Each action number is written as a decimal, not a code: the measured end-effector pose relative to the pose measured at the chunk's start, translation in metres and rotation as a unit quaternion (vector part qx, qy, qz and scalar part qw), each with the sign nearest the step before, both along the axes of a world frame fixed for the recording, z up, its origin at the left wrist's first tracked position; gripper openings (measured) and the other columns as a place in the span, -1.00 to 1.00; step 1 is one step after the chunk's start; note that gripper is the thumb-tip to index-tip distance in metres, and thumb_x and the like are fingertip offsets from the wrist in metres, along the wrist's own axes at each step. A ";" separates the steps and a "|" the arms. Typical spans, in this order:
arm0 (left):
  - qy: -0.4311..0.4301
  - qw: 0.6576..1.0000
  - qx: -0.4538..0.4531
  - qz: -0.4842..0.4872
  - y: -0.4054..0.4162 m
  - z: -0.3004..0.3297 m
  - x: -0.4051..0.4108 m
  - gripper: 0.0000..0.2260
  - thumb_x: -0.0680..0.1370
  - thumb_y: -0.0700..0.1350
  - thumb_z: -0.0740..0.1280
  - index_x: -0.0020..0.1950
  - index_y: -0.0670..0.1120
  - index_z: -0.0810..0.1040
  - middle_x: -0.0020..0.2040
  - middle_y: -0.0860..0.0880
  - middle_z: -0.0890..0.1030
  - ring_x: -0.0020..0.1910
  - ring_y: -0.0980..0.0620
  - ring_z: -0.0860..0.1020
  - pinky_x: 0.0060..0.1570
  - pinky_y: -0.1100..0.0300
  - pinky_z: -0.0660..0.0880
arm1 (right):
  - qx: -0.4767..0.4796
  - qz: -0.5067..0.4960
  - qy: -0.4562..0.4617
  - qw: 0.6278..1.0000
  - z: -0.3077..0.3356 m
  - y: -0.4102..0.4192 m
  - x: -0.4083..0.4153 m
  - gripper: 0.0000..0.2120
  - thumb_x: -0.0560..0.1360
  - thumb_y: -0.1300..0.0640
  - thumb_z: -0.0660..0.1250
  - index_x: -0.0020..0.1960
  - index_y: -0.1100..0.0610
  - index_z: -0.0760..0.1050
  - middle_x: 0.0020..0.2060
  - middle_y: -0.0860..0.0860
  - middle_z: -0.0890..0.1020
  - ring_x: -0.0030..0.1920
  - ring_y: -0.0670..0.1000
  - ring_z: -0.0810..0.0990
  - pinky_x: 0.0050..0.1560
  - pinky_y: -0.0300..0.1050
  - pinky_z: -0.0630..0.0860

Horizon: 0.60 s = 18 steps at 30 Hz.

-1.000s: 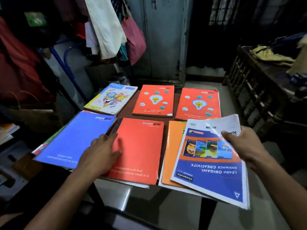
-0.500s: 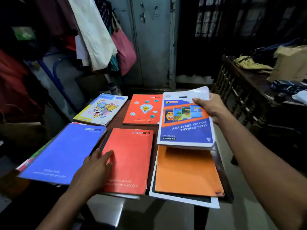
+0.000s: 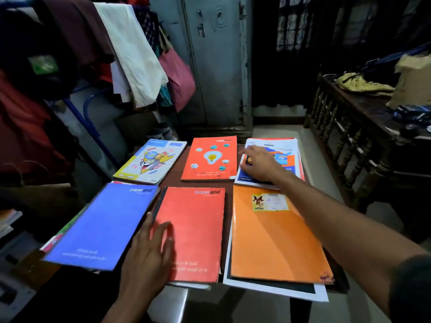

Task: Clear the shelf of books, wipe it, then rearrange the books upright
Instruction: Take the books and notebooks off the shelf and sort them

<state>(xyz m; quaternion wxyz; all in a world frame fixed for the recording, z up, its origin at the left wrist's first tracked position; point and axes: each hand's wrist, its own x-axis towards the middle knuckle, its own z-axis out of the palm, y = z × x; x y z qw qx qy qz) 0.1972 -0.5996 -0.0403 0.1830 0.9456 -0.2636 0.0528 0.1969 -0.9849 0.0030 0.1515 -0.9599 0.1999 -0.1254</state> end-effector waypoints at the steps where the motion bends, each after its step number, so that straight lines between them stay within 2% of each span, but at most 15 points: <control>1: -0.008 1.000 -0.010 -0.001 0.001 -0.001 -0.001 -0.61 0.64 0.18 0.09 0.39 0.13 0.49 0.56 -0.04 0.31 0.44 -0.10 0.40 0.28 -0.05 0.45 | -0.008 0.041 0.040 0.998 0.000 0.012 0.006 -0.46 0.53 -0.15 0.36 0.46 -0.02 0.39 0.40 0.08 0.44 0.41 0.13 0.38 0.40 0.08 0.30; 4: -0.010 0.998 -0.053 -0.024 0.003 -0.002 -0.003 -0.52 0.58 0.28 0.00 0.28 0.13 0.57 0.46 0.00 0.46 0.43 -0.03 0.42 0.34 0.02 0.41 | -0.044 0.075 0.146 0.986 -0.004 0.039 0.028 -0.34 0.49 -0.28 0.35 0.49 -0.03 0.33 0.37 0.14 0.42 0.41 0.19 0.38 0.45 0.25 0.23; 6: -0.017 0.996 -0.086 -0.021 0.011 0.007 0.002 -0.55 0.57 0.27 0.04 0.24 0.12 0.58 0.41 0.02 0.49 0.40 -0.01 0.45 0.29 0.04 0.44 | -0.055 0.052 0.163 0.984 -0.004 0.053 0.042 -0.38 0.49 -0.25 0.33 0.48 -0.05 0.33 0.35 0.17 0.41 0.39 0.23 0.39 0.43 0.32 0.25; 8: -0.068 0.991 -0.115 -0.007 0.023 0.020 0.015 -0.59 0.56 0.19 0.12 0.22 0.04 0.61 0.34 -0.01 0.55 0.33 -0.07 0.50 0.26 0.02 0.45 | -0.073 0.036 0.180 0.980 -0.002 0.064 0.050 -0.43 0.51 -0.21 0.32 0.46 -0.05 0.33 0.37 0.18 0.39 0.39 0.27 0.36 0.44 0.37 0.20; 10: -0.107 0.988 -0.102 0.037 0.047 0.022 0.041 -0.59 0.53 0.20 0.18 0.22 0.02 0.61 0.29 -0.03 0.59 0.31 -0.11 0.52 0.30 -0.06 0.42 | -0.093 0.040 0.199 0.975 0.002 0.073 0.056 -0.44 0.52 -0.23 0.30 0.44 -0.05 0.35 0.39 0.18 0.37 0.41 0.28 0.34 0.46 0.36 0.16; 13: -0.017 0.987 -0.029 0.160 0.090 0.007 0.087 -0.41 0.43 0.50 0.12 0.26 0.16 0.51 0.36 0.04 0.52 0.43 -0.06 0.41 0.38 -0.26 0.31 | -0.095 0.053 0.239 0.965 0.013 0.079 0.065 -0.43 0.49 -0.30 0.32 0.41 -0.08 0.39 0.43 0.15 0.36 0.44 0.25 0.31 0.47 0.37 0.09; 15: 0.033 0.977 -0.027 0.207 0.109 -0.004 0.102 -0.36 0.39 0.56 0.16 0.25 0.17 0.50 0.38 0.01 0.49 0.45 -0.09 0.37 0.41 -0.25 0.28 | -0.077 0.066 0.220 0.970 0.019 0.084 0.079 -0.42 0.48 -0.32 0.34 0.41 -0.09 0.40 0.43 0.13 0.36 0.45 0.24 0.32 0.45 0.31 0.16; 18: 0.040 0.975 -0.068 0.209 0.118 -0.004 0.103 -0.50 0.45 0.22 0.49 0.26 -0.04 0.57 0.40 -0.20 0.45 0.44 -0.19 0.34 0.44 -0.04 0.20 | -0.008 0.154 0.104 0.983 0.017 0.108 0.114 -0.50 0.55 -0.14 0.37 0.44 -0.04 0.41 0.38 0.18 0.41 0.41 0.22 0.40 0.40 0.07 0.34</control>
